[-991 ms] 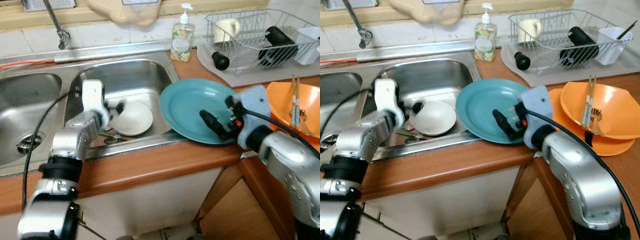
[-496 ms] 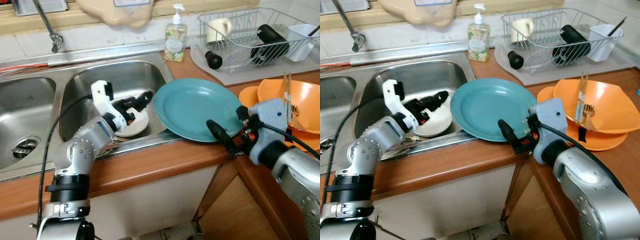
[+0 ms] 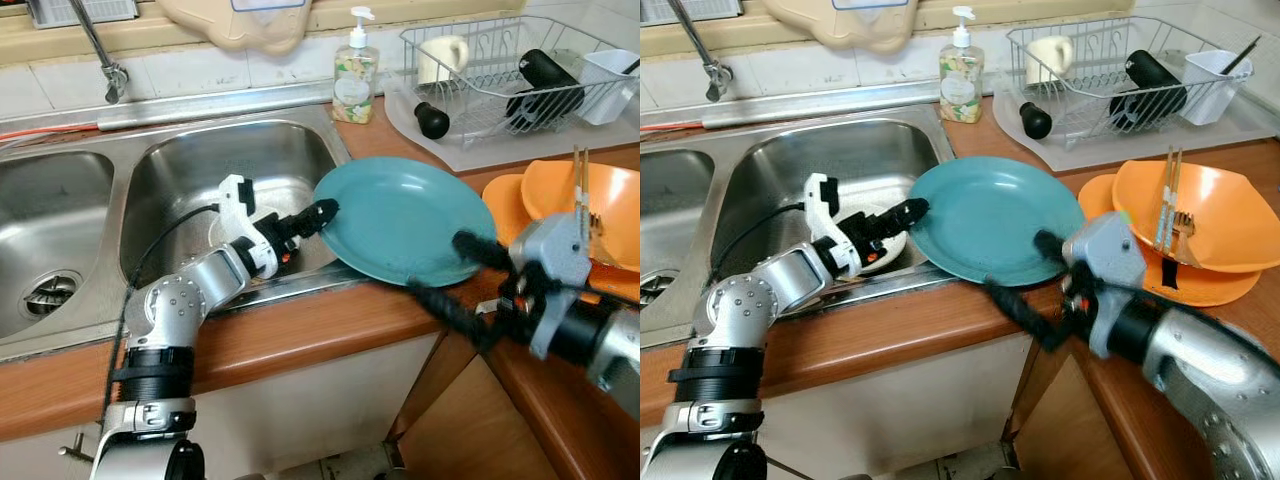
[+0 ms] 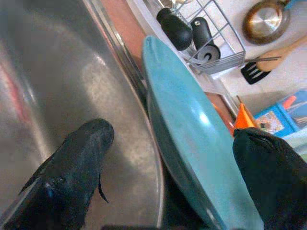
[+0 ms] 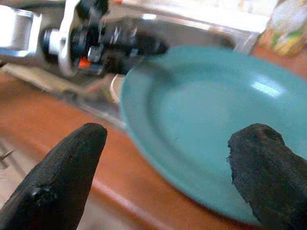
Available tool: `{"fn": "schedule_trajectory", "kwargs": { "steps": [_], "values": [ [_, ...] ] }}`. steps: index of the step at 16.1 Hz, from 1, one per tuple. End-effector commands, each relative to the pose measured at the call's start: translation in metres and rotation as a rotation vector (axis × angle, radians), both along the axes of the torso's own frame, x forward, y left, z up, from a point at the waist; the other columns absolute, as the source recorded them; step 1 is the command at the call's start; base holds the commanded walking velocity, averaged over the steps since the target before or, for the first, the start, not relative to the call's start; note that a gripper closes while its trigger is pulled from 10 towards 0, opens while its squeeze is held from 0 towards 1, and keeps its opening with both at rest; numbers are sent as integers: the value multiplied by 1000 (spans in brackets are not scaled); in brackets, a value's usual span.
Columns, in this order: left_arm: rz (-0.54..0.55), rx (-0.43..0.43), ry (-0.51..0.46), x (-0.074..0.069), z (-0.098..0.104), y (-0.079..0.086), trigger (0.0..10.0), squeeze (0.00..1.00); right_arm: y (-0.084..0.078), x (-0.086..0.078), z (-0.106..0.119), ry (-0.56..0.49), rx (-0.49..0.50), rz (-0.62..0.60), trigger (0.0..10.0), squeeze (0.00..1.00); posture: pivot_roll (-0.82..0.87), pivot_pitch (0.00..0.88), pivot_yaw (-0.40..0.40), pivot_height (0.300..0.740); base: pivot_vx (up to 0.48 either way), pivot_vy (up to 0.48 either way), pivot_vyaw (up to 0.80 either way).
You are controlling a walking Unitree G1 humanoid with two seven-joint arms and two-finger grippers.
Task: Kitchen organization
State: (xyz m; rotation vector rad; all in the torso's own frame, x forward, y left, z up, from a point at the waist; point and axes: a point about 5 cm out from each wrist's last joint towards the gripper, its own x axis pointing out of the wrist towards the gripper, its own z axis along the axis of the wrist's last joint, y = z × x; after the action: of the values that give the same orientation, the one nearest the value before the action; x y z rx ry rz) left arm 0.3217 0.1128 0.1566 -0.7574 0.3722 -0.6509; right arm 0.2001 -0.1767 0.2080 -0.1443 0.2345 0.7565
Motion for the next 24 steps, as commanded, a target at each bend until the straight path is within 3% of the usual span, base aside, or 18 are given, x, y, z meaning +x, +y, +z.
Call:
{"fn": "schedule_trajectory", "kwargs": {
  "steps": [1,2,3,4,5,12,17,24],
  "values": [
    [-11,-9,-15,2,6,-1,10000,0,0,-1,0,-2,-1,19,10000,0,-215,0,53,740,0,0,0],
    [-10,-12,-19,3,6,-2,10000,0,0,0,-1,-1,-2,19,10000,0,-220,0,52,740,0,0,0],
    [-9,-15,-19,3,6,-2,8549,0,-1,0,0,0,-1,21,10000,0,-219,0,51,740,0,0,0],
    [-9,-15,-18,4,6,-3,4784,0,-1,0,0,0,-1,25,10000,0,-219,0,49,740,0,0,0],
    [-14,-17,-22,7,8,-6,0,0,-1,1,2,-5,-1,34,10000,0,-225,0,50,740,0,0,0],
    [12,35,66,24,-1,-14,0,0,2,3,5,-23,-13,76,10000,0,-238,0,53,740,0,0,0],
    [16,38,74,29,-1,-15,0,0,4,3,5,-24,-18,93,10000,0,-235,0,58,740,0,0,0],
    [79,61,97,37,-3,-4,0,0,6,3,6,-31,-26,100,10000,0,-234,0,59,740,0,0,0]
  ]
}}
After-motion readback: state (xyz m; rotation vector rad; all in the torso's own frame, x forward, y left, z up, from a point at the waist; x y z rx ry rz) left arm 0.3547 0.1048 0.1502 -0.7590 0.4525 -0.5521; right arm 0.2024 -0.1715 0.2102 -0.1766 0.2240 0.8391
